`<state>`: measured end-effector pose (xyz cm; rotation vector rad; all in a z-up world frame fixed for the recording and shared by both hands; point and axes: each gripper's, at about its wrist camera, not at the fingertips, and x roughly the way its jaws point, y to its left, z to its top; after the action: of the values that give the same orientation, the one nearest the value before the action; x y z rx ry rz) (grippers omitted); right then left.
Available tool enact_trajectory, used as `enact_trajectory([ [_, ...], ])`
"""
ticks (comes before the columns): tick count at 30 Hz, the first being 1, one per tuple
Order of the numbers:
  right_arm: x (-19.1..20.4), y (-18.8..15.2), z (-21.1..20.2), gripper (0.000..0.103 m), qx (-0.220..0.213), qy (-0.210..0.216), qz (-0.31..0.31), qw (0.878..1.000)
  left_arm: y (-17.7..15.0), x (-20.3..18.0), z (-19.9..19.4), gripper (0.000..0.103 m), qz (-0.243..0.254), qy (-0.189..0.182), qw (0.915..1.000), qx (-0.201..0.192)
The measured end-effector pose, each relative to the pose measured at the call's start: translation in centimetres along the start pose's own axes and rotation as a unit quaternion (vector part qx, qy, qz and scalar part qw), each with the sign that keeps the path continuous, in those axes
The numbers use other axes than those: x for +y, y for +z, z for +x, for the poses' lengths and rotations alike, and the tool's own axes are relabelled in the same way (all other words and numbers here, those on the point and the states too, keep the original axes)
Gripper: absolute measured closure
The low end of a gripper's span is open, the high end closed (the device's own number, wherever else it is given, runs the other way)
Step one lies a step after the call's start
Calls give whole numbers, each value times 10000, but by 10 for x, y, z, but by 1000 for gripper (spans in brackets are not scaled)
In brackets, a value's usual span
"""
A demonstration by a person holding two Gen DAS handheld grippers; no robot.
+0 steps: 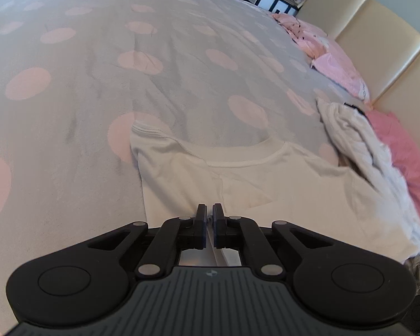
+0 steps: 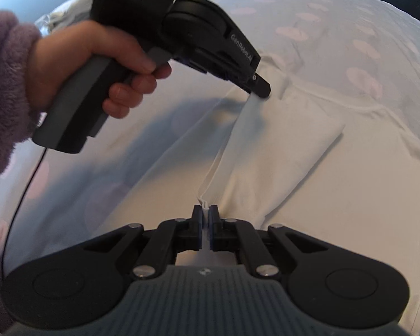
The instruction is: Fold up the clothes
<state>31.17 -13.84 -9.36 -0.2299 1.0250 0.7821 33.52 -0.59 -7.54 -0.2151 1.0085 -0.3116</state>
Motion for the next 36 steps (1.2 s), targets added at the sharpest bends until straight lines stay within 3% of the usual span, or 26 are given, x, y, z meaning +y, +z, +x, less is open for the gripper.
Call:
enact_trajectory([
  [4,2,-4,8,94,58,-69,70,9999,-1,-2,0,100,161,117,9998,9],
  [6,4,-5,7,86,78,-13,107,9999,-1,-2,-5,96,271,191,9994,-35],
  [7,5,-6,4,77,87,35,109,9999,-1,-3,-8,90,321,226,9992,-62],
  [8,5,-6,0,75,96,103,93,9999,-1,-4,-13,87,358,255,9990,-104],
  [12,1,-13,-22,76,16,181,72,9998,-4,-12,-35,82,625,176,9976,-235],
  [18,-20,-32,-48,76,-165,-398,286,9987,-28,-43,-53,82,1257,-131,9920,-28],
  [22,-18,-34,-43,76,-143,-596,151,9980,-40,-59,-47,82,1517,-174,9881,160],
  [31,-15,-26,-22,76,-220,-623,-136,9977,-42,-77,-12,83,1578,-370,9854,514],
  [32,-15,-24,-20,80,-226,-599,-156,9978,-42,-77,-7,83,1571,-346,9854,553],
  [33,-14,-22,-18,94,-203,-557,-205,9980,-42,-77,-3,84,1555,-312,9856,592],
  [36,-8,-22,-13,95,-53,-371,-453,9983,-43,-75,7,89,1541,-143,9855,699],
])
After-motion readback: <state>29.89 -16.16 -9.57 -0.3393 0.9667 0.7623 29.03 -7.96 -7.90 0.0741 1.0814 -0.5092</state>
